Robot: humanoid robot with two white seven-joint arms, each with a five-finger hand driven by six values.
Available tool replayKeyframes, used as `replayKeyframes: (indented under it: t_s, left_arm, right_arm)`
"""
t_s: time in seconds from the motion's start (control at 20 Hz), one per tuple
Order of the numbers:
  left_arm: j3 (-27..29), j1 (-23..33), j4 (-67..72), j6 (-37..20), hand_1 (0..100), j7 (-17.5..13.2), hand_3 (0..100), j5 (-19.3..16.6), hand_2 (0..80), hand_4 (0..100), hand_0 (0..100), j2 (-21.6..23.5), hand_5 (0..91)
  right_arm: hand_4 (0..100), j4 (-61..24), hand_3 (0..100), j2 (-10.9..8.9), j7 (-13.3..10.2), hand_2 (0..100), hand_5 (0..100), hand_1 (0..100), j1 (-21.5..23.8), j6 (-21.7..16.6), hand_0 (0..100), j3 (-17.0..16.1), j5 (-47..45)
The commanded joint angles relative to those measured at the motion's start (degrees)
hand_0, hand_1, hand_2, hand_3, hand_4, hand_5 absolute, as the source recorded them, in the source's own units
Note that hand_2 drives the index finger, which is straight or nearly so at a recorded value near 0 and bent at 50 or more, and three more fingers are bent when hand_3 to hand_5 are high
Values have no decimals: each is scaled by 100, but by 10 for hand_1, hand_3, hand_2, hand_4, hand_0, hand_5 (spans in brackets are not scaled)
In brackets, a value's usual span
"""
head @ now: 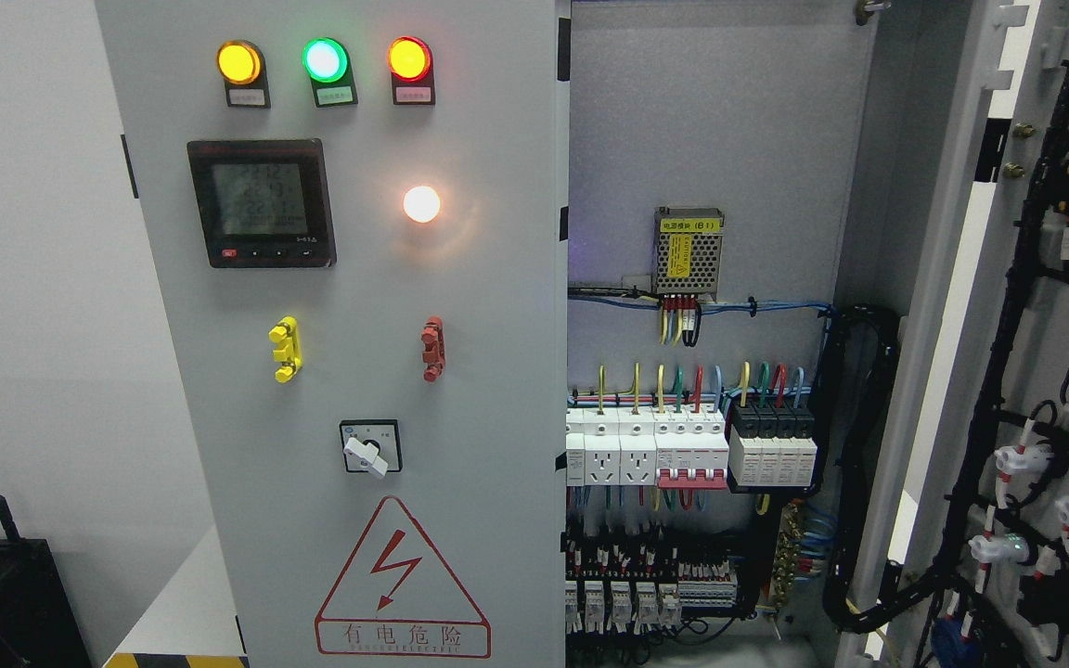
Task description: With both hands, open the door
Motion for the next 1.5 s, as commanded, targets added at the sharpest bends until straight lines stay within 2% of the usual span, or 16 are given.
replayKeyframes:
  t_s: [0.0, 0.15, 1.45]
  left_arm:
    - [128, -12, 453, 85, 0, 137, 0, -230, 0, 29, 0, -355, 0]
    - [331, -12, 339, 67, 0, 252, 0, -168, 0, 29, 0, -355, 0]
    - [428, -12, 75, 24, 0, 182, 0, -115, 0, 30, 0, -355, 0]
  right_arm:
    - [0, 0, 0, 0, -3, 0, 0, 0, 1, -5, 107, -7, 0]
    - [0, 0, 0, 0, -3, 0, 0, 0, -7, -5, 106, -7, 0]
    - [0, 0, 0, 0, -3, 0, 0, 0, 1, -5, 107, 2, 0]
